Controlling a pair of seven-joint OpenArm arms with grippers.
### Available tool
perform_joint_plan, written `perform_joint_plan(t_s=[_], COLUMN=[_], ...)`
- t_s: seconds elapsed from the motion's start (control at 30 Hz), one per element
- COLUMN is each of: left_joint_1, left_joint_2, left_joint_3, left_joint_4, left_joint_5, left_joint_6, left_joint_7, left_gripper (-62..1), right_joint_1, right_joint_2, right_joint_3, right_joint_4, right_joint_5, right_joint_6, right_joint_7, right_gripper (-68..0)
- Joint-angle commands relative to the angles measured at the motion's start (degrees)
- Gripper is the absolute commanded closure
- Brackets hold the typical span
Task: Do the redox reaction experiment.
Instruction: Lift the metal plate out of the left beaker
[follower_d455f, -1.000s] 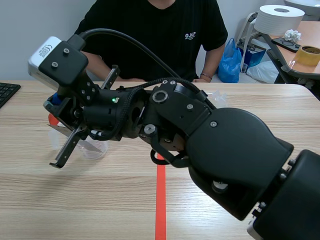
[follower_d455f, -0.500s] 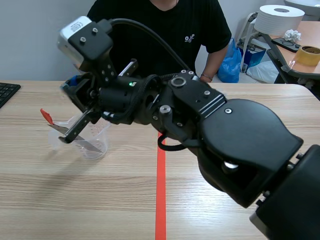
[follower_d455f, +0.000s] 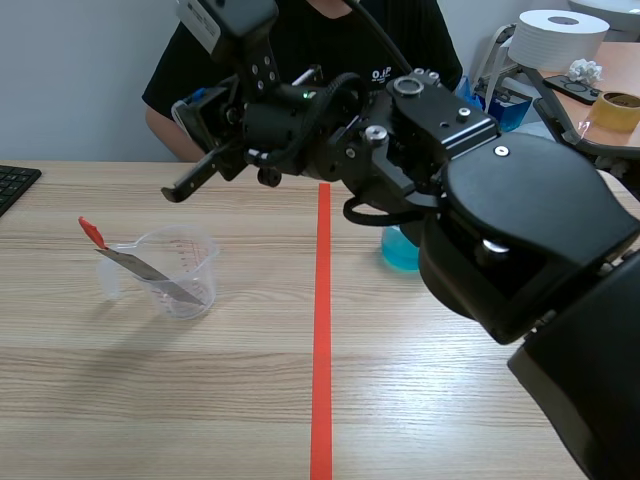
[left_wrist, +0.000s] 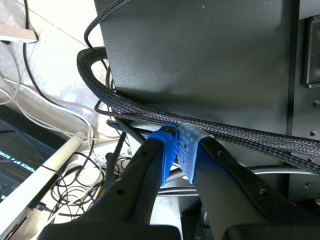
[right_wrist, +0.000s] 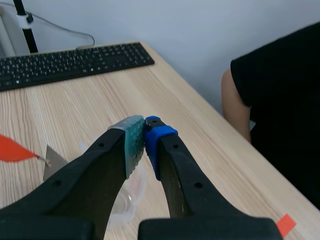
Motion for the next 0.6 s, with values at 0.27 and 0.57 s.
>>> perform_joint_plan(t_s=[0.27, 0.57], left_joint_1=[0.33, 0.33], left_joint_2=[-0.02, -0.02], left_joint_3=[-0.11, -0.11], left_joint_4=[0.66, 0.66], left_joint_5=[-0.13, -0.13], left_joint_6=[-0.13, -0.13], left_joint_7=[-0.33, -0.33], left_gripper=[-4.2, -4.2], right_joint_1=[1.60, 1.62], right_joint_2=[-0.02, -0.02], right_joint_3=[0.15, 0.22], right_joint_4=[14.51, 27.26], right_joint_5=[4.79, 11.17], right_joint_6=[-0.24, -0.92], right_joint_7=[-6.29, -11.85], right_gripper=[-0.6, -0.6])
